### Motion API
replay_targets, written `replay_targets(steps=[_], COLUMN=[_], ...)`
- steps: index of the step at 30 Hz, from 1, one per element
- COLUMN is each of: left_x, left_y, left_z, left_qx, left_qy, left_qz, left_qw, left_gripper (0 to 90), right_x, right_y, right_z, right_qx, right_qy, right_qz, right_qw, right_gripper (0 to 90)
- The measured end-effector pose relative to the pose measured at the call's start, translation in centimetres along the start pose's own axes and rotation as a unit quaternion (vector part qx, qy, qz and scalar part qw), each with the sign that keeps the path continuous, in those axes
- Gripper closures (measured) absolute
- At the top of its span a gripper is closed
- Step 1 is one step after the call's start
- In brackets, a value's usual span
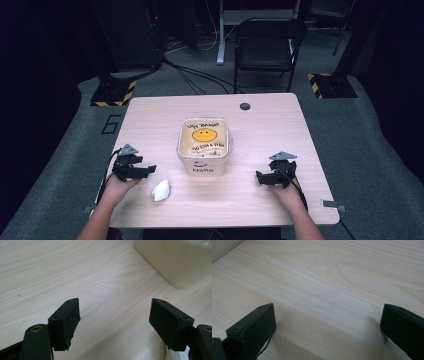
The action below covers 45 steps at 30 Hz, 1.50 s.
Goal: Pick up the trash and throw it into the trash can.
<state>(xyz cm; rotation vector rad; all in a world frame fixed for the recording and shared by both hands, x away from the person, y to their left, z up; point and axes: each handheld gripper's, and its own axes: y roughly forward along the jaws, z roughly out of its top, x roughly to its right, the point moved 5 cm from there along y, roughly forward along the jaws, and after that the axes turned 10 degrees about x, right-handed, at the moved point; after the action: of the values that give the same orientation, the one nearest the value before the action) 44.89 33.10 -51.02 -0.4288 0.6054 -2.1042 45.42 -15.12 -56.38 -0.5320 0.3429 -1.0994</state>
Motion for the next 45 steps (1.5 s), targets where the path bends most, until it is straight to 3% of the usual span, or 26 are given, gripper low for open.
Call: replay_targets(steps=[11,15,34,37,45], left_x=[1.5,2.1,3.6,4.3,6.0], left_y=[-1.2,-1.4,-2.5,-2.7,-2.6], left_z=[0.7,0.7,0.0,-0.2,-0.6], left_qx=[0.002,0.002,0.001,0.004,-0.002], left_qy=[0.003,0.010,0.003,0.018,0.034], left_qz=[-0.016,-0.021,-0.032,-0.037,-0.057], left_qw=[0.9999,0.9997,0.9995,0.9992,0.9978], left_gripper=[25.5,25.5,27.9,28.9,31.4], right_x=[0.0,0.0,0.0,0.0,0.0], right_y=[0.0,0.0,0.0,0.0,0.0], right_z=[0.0,0.0,0.0,0.0,0.0], right_qx=[0.000,0.000,0.001,0.001,0.000], right_qy=[-0.001,-0.001,-0.002,-0.004,-0.003], right_qz=[0.001,0.001,0.001,0.003,0.004], right_qw=[1.0000,1.0000,1.0000,1.0000,1.0000], right_gripper=[0.0,0.0,0.0,0.0,0.0])
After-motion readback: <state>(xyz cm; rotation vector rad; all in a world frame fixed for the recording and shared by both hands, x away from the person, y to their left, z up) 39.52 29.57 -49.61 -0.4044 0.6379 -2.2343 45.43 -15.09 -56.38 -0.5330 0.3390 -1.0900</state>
